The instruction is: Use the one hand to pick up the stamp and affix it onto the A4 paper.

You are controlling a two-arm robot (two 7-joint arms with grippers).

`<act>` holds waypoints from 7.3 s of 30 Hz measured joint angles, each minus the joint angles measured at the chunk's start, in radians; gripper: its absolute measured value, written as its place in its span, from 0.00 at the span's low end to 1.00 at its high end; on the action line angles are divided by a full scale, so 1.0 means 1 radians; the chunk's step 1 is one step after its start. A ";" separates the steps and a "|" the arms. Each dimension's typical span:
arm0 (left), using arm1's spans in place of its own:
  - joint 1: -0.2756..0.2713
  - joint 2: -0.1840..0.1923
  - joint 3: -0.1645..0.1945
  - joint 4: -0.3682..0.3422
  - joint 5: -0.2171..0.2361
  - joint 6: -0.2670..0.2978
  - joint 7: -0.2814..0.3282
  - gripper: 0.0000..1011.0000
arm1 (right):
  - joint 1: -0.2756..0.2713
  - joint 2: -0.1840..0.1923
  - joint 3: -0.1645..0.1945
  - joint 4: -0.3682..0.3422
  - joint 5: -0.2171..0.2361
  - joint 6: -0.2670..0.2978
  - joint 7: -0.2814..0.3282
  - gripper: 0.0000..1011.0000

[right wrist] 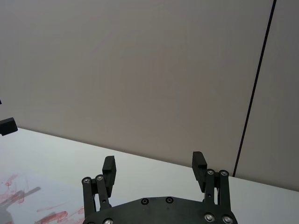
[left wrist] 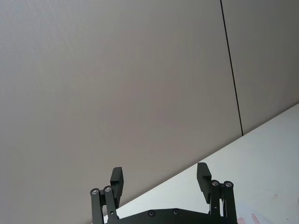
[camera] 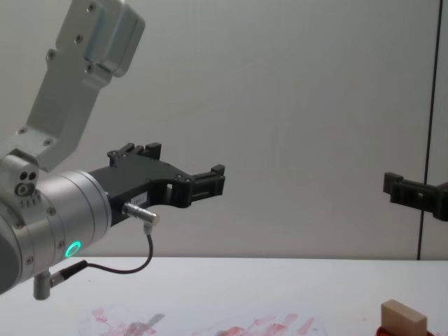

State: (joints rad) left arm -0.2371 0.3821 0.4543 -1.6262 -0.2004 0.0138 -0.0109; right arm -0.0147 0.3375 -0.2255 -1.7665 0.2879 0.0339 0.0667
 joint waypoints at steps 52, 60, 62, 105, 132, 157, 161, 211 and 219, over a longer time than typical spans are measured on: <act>0.000 0.000 0.000 0.000 0.000 0.000 0.000 0.99 | 0.035 0.039 0.021 0.140 -0.011 0.077 0.166 0.99; 0.000 0.000 0.000 0.000 0.000 0.000 0.000 0.99 | 0.058 0.037 0.015 0.205 -0.040 0.087 0.223 0.99; 0.000 0.000 0.000 0.000 0.000 0.000 0.000 0.99 | 0.065 0.035 0.012 0.221 -0.046 0.089 0.232 0.99; 0.000 0.000 0.000 0.000 0.000 0.000 0.000 0.99 | 0.137 -0.015 -0.026 0.366 -0.106 0.081 0.274 0.25; 0.000 0.000 0.000 0.000 0.000 0.000 0.000 0.99 | 0.157 -0.058 -0.076 0.311 -0.171 0.023 0.322 0.22; 0.000 0.000 0.000 0.000 0.000 0.000 0.000 0.99 | 0.225 -0.122 -0.119 0.427 -0.229 0.054 0.347 0.22; 0.000 0.000 0.000 0.000 0.000 0.000 0.000 0.99 | 0.233 -0.128 -0.123 0.446 -0.233 0.063 0.349 0.22; 0.000 0.000 0.000 0.000 0.000 0.000 0.000 0.99 | 0.238 -0.105 -0.094 0.384 -0.181 0.054 0.303 0.22; 0.000 0.000 0.000 0.000 0.000 0.000 0.000 0.99 | 0.217 -0.074 -0.067 0.342 -0.150 0.054 0.286 0.22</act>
State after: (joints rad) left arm -0.2371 0.3821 0.4542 -1.6262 -0.2004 0.0138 -0.0110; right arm 0.2023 0.2631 -0.2922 -1.4244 0.1384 0.0883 0.3523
